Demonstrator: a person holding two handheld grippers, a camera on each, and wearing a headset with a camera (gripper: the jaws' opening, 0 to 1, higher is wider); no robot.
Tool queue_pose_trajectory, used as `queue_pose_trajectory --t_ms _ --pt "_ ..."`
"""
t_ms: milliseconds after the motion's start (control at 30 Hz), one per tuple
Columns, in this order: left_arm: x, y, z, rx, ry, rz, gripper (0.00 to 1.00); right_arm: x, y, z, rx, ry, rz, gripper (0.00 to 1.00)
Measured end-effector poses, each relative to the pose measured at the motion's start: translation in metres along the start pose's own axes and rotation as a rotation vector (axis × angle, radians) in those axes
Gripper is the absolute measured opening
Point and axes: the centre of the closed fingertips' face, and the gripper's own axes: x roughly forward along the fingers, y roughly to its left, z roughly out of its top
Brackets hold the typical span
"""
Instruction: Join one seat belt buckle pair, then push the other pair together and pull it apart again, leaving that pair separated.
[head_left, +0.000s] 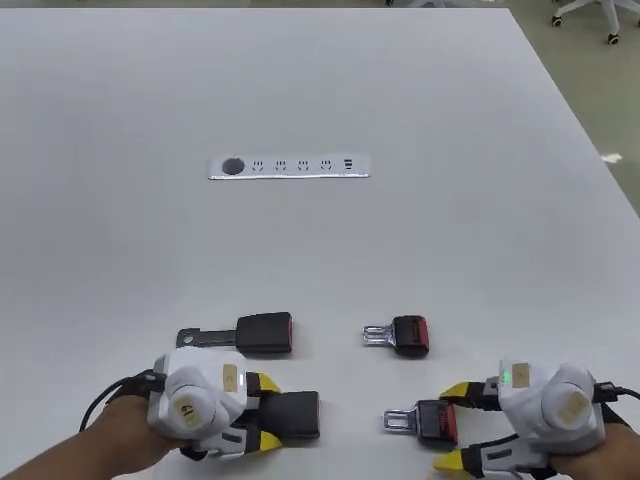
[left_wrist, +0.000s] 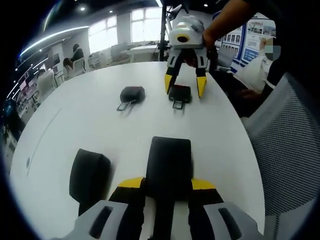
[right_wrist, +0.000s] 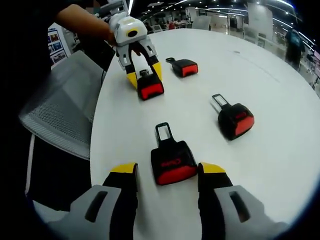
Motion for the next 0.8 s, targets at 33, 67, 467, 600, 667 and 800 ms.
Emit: queue_pose_trajectory --t_ms 33,67,467,600,667,800 --pt "0.000 0.000 0.000 0.009 0.003 -0.004 0.34 0.000 -0.001 0.000 -0.016 0.014 -0.003 0.45" --pt "0.000 0.000 0.000 0.017 0.006 -0.008 0.34 0.000 -0.003 -0.003 -0.046 0.029 -0.007 0.42" --pt "0.001 0.000 0.000 0.054 0.040 -0.043 0.33 0.001 -0.012 -0.009 -0.149 0.086 -0.006 0.32" --pt "0.002 0.001 -0.002 0.061 0.049 -0.048 0.33 0.001 -0.013 -0.011 -0.156 0.080 -0.003 0.32" --pt "0.002 0.001 -0.001 0.054 0.048 -0.046 0.33 0.001 -0.013 -0.011 -0.160 0.080 0.000 0.32" --pt "0.002 0.000 0.000 0.045 0.048 -0.042 0.33 0.001 -0.011 -0.010 -0.165 0.080 0.002 0.32"
